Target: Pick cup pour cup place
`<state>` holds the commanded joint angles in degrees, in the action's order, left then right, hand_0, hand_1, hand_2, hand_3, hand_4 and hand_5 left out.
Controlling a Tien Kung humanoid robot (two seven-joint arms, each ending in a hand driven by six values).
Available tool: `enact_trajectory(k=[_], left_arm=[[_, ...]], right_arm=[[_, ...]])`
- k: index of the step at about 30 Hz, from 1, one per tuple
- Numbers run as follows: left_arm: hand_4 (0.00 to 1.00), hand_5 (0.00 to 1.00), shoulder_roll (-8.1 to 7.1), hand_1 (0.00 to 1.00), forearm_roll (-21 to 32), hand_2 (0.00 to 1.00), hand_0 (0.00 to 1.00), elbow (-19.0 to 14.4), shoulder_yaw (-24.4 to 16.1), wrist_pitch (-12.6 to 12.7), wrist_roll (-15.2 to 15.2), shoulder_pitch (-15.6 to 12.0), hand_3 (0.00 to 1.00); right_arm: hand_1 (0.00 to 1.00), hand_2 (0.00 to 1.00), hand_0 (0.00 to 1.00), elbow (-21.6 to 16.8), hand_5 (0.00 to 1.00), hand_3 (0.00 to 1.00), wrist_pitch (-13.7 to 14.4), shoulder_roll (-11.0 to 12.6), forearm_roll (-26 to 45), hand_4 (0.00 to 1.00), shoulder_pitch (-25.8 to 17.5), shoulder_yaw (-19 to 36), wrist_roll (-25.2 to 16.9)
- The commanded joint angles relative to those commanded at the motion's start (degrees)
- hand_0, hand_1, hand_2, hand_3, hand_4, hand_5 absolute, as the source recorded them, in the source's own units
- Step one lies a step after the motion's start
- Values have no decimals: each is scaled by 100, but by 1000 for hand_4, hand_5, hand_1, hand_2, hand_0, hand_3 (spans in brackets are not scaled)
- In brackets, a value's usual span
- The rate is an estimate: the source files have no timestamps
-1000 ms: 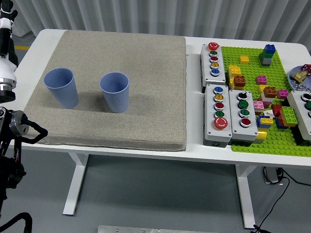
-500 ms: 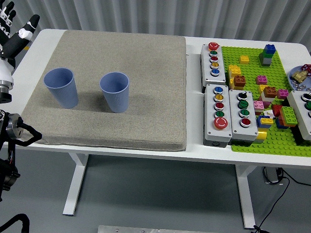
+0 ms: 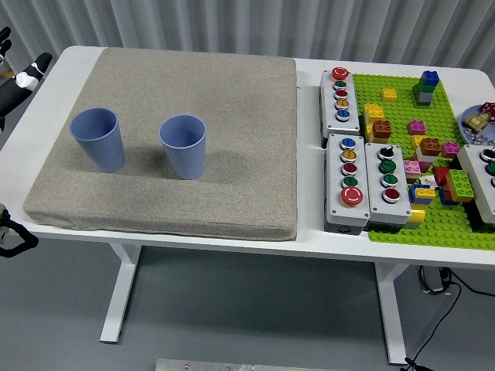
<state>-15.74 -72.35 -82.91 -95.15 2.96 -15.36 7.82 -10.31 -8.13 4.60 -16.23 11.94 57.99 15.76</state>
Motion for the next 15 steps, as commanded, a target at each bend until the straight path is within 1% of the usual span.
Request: enact_trajectory(k=[2, 5, 9, 12, 14, 15], left_arm=[[954, 298, -152, 934, 53, 998, 934, -67, 136, -11, -12, -194, 998], [955, 305, -257, 932, 148, 998, 930, -118, 282, -2, -42, -399, 998], [955, 305, -256, 932, 267, 998, 930, -113, 427, -12, -65, -590, 998], [958, 313, -198, 926, 315, 998, 925, -134, 583, 4, -104, -779, 998], [958, 313, -185, 926, 313, 998, 925, -143, 673, -23, -111, -886, 998], [958, 313, -154, 926, 245, 998, 925, -124, 698, -22, -116, -934, 998]], right_arm=[[708, 749, 763, 0, 209, 622, -7, 4, -11, 212, -3, 19, 4], [708, 749, 763, 0, 211, 623, -18, 5, -44, 212, -6, 51, 17], [708, 749, 763, 0, 211, 623, -33, -1, -96, 212, 1, 85, 42], [707, 749, 763, 0, 213, 624, -49, -12, -115, 211, 12, 67, 72], [707, 749, 763, 0, 213, 624, -57, -15, -83, 211, 16, 31, 78], [707, 749, 763, 0, 213, 624, -60, -14, -36, 211, 14, -8, 74]])
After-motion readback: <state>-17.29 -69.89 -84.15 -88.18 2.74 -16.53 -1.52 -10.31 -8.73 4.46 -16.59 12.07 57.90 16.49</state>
